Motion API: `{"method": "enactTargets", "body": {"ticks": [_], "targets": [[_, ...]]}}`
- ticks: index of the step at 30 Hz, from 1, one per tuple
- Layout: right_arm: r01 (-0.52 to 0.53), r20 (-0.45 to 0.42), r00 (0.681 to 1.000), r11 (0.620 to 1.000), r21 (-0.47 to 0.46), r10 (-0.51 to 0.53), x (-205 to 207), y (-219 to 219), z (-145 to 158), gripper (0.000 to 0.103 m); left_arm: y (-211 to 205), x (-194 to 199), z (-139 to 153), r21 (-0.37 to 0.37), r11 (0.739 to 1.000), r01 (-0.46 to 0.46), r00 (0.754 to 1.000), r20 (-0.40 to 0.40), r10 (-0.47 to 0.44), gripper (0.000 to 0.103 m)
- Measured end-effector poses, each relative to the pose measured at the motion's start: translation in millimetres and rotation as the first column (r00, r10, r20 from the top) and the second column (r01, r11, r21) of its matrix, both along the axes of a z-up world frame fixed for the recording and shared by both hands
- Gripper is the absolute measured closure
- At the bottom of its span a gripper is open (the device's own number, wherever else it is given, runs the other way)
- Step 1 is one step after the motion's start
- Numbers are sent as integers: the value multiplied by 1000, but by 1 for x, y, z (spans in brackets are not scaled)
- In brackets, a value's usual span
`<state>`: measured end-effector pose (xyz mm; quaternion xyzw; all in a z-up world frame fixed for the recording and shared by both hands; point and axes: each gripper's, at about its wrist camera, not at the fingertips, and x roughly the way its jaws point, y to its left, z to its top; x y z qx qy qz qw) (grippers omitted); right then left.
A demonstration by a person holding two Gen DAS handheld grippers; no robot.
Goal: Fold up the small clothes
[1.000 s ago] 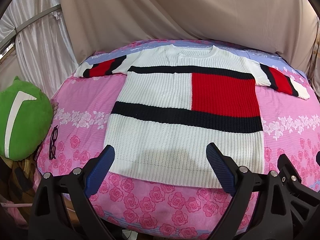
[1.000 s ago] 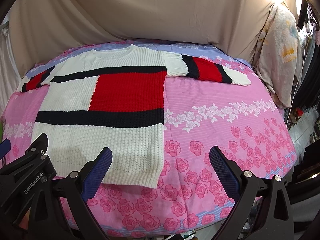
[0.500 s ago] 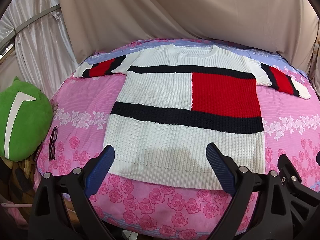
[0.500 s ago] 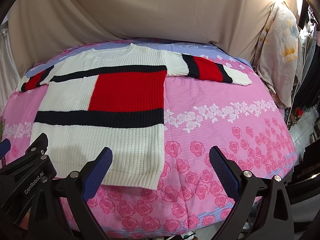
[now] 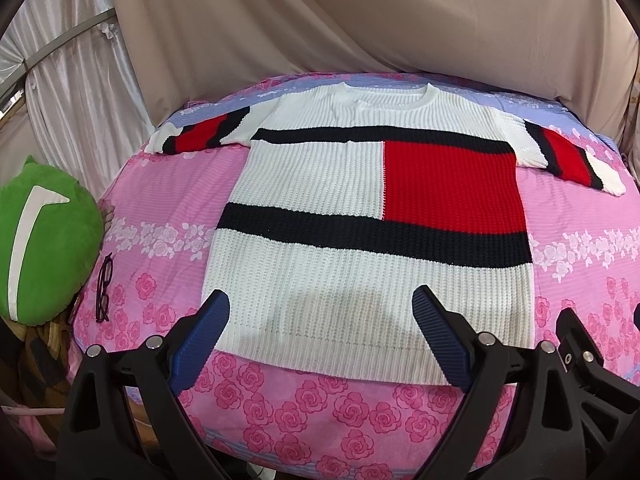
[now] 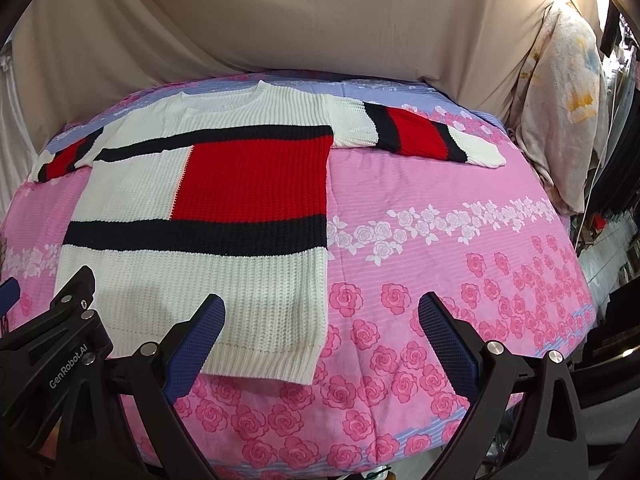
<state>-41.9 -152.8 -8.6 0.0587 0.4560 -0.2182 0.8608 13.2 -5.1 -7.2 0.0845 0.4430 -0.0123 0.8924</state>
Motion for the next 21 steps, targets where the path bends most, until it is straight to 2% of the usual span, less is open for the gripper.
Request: {"method": "enactTargets", "body": {"ticks": [6, 9, 12, 17, 21], "targets": [[-14, -20, 1000, 998, 56, 15, 10, -12, -10, 7, -7, 10, -9, -5, 1000, -11, 999, -33, 11, 11], [-42, -14, 999, 991, 124, 44, 15, -25, -20, 7, -8, 20, -11, -81, 996, -25, 997, -71, 19, 10], [-42, 19, 999, 988, 146, 39, 22, -57, -28, 7, -8, 30, -11, -141, 989, -34, 998, -66, 25, 11], [36, 123, 990, 962, 270, -71, 51, -173, -45, 7, -10, 55, -14, -212, 973, -96, 995, -29, 92, 11], [111, 226, 952, 924, 367, -205, 76, -284, -64, 8, -12, 71, -18, -203, 952, -229, 972, 5, 235, 15]]}}
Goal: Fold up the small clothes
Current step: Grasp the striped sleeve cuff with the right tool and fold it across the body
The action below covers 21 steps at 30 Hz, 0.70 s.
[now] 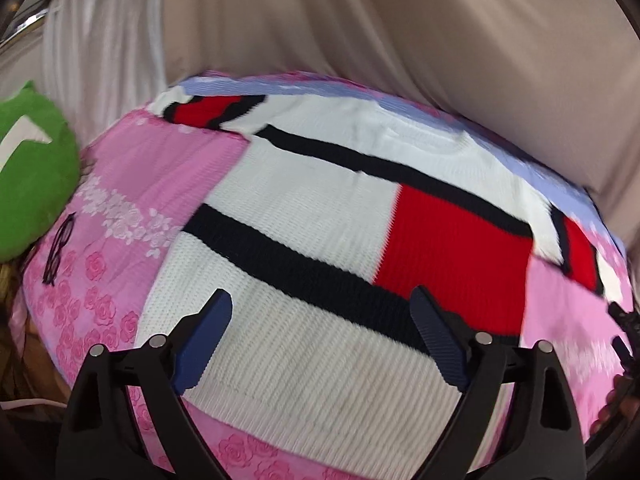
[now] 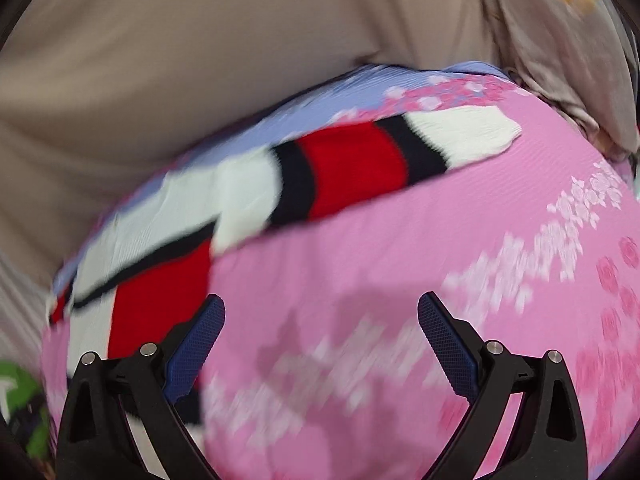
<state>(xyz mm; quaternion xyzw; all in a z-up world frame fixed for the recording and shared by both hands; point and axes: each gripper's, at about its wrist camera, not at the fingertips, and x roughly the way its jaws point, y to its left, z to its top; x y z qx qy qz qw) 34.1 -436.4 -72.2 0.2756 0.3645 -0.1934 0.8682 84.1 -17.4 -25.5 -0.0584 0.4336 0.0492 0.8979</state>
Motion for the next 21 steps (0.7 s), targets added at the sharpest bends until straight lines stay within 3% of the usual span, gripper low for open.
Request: {"method": "enactTargets", "body": {"ticks": [4, 6, 10, 13, 14, 15, 16, 17, 19, 21], "targets": [[125, 66, 989, 986, 110, -133, 20, -91, -26, 15, -6, 13, -6, -3, 1000, 8, 1000, -23, -8, 11], [164, 70, 982, 973, 162, -178, 28, -121, -40, 21, -12, 19, -12, 18, 999, 28, 997, -73, -26, 10], [201, 101, 968, 950, 238, -230, 40, -155, -61, 26, -20, 18, -19, 57, 998, 32, 996, -89, -27, 10], [209, 144, 958, 947, 242, -248, 47, -169, -65, 33, -24, 18, -21, 47, 998, 40, 995, -99, -35, 10], [216, 153, 954, 945, 245, -258, 50, -173, -65, 42, -25, 18, -22, 43, 998, 40, 994, -100, -36, 10], [216, 157, 952, 941, 261, -262, 53, -177, -66, 68, -26, 18, -22, 40, 998, 43, 994, -99, -38, 10], [212, 150, 953, 933, 291, -263, 59, -182, -69, 84, -26, 18, -22, 40, 998, 47, 994, -99, -43, 10], [218, 139, 953, 930, 298, -268, 63, -184, -68, 92, -26, 18, -22, 41, 998, 52, 994, -100, -47, 10], [197, 200, 948, 948, 249, -249, 73, -173, -44, 93, -26, 20, -21, 59, 997, 58, 994, -96, -52, 10], [96, 295, 943, 975, 200, -153, 89, -148, -8, 93, -21, 22, -19, 68, 996, 53, 996, -80, -48, 10]]}}
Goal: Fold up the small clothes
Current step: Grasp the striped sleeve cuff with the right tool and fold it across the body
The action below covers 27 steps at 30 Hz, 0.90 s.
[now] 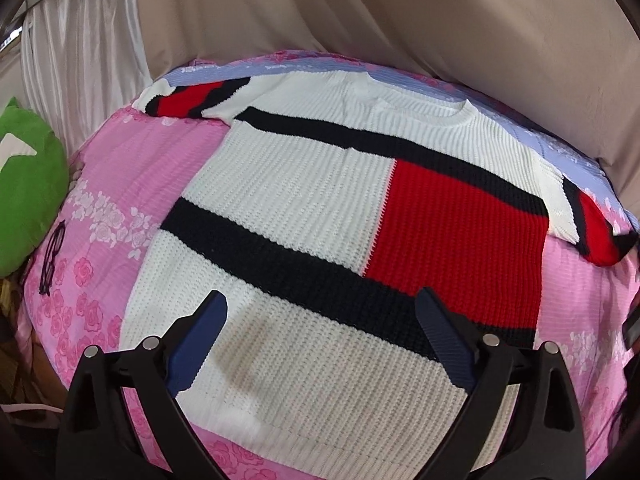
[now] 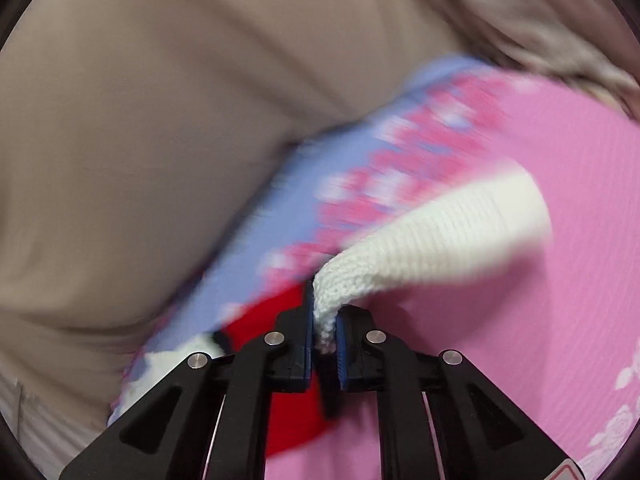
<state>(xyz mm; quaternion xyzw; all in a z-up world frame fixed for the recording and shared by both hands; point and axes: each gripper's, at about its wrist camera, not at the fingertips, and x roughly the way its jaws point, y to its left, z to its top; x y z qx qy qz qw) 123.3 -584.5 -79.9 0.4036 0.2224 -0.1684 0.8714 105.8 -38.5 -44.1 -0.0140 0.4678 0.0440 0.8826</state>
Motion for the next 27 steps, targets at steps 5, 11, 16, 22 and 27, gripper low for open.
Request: {"method": "enactTargets", "body": {"ticks": [5, 11, 16, 22, 27], "targets": [[-419, 171, 871, 879, -230, 460, 74, 157, 111, 92, 21, 10, 8, -21, 999, -27, 999, 26, 28, 10], [-709, 10, 662, 631, -315, 750, 122, 350, 96, 61, 63, 37, 17, -116, 989, -92, 995, 36, 97, 5], [-679, -61, 732, 718, -156, 679, 77, 343, 46, 59, 91, 87, 13, -308, 947, -88, 995, 25, 100, 5], [-533, -187, 835, 845, -43, 517, 52, 299, 12, 57, 83, 169, -26, -380, 919, -105, 994, -18, 106, 5], [-429, -179, 886, 902, 40, 429, 65, 273, -12, 56, 73, 222, -68, -358, 918, -167, 986, -78, 149, 18]]}}
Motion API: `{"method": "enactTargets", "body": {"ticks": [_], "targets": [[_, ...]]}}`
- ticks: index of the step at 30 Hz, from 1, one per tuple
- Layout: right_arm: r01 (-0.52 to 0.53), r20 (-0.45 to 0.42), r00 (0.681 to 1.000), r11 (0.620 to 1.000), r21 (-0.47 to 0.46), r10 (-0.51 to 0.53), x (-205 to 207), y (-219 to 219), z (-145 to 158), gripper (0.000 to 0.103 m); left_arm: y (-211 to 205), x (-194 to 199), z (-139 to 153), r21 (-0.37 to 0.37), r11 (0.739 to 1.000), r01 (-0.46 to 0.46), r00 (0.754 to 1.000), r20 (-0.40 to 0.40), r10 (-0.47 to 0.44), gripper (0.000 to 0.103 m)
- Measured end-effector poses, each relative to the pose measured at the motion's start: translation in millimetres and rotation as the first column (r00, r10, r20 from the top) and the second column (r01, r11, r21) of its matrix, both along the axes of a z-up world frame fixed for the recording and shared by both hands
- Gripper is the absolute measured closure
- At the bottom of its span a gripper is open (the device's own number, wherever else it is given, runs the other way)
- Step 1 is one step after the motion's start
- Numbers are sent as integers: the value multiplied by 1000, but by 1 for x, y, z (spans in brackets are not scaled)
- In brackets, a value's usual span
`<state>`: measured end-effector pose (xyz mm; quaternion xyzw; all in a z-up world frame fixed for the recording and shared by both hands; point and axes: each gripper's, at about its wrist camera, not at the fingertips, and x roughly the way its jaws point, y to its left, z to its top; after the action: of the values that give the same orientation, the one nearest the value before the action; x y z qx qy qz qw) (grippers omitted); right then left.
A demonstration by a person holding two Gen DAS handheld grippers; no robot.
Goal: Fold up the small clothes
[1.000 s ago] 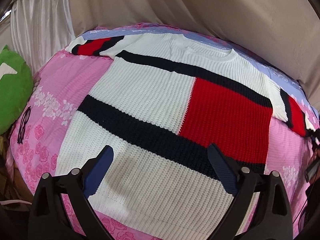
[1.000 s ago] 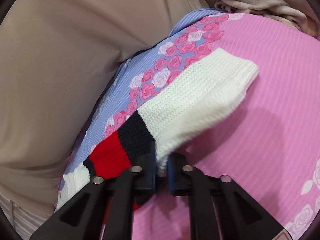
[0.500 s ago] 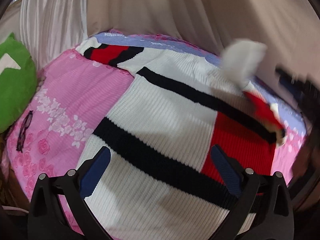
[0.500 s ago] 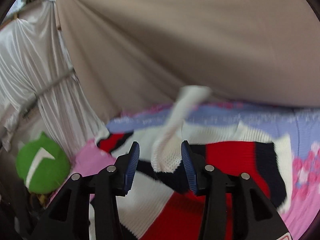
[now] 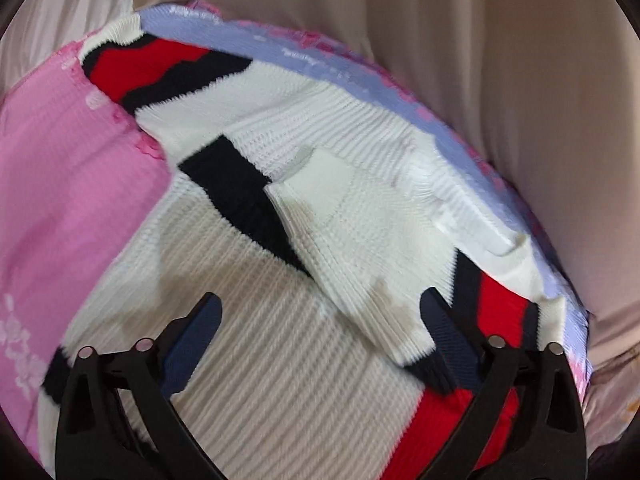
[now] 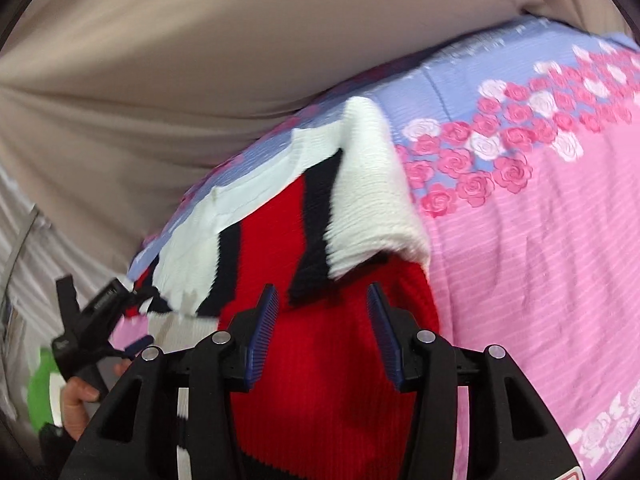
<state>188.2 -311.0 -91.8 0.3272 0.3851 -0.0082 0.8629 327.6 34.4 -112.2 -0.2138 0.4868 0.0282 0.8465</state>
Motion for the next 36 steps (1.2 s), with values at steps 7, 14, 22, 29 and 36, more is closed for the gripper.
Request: {"method": "enactTargets", "body": {"ticks": [7, 14, 22, 29, 36], "targets": [[88, -1, 996, 988, 129, -89, 34, -18, -24, 93, -10, 22, -2, 55, 998, 23, 999, 26, -24, 97], [135, 149, 980, 990, -33, -128, 11, -32, 13, 93, -21, 32, 13, 131, 990, 59, 992, 100, -72, 98], [86, -79, 992, 986, -142, -98, 26, -18, -38, 93, 3, 17, -7, 92, 995, 30, 999, 40, -34, 98], [41, -41, 997, 940, -339, -58, -25, 43, 17, 60, 115, 1, 35, -16, 974, -226, 960, 165, 226, 42], [-180, -105, 983, 925, -335, 153, -107, 130, 27, 54, 265, 64, 4, -43, 865, -501, 863, 54, 502, 37]]}}
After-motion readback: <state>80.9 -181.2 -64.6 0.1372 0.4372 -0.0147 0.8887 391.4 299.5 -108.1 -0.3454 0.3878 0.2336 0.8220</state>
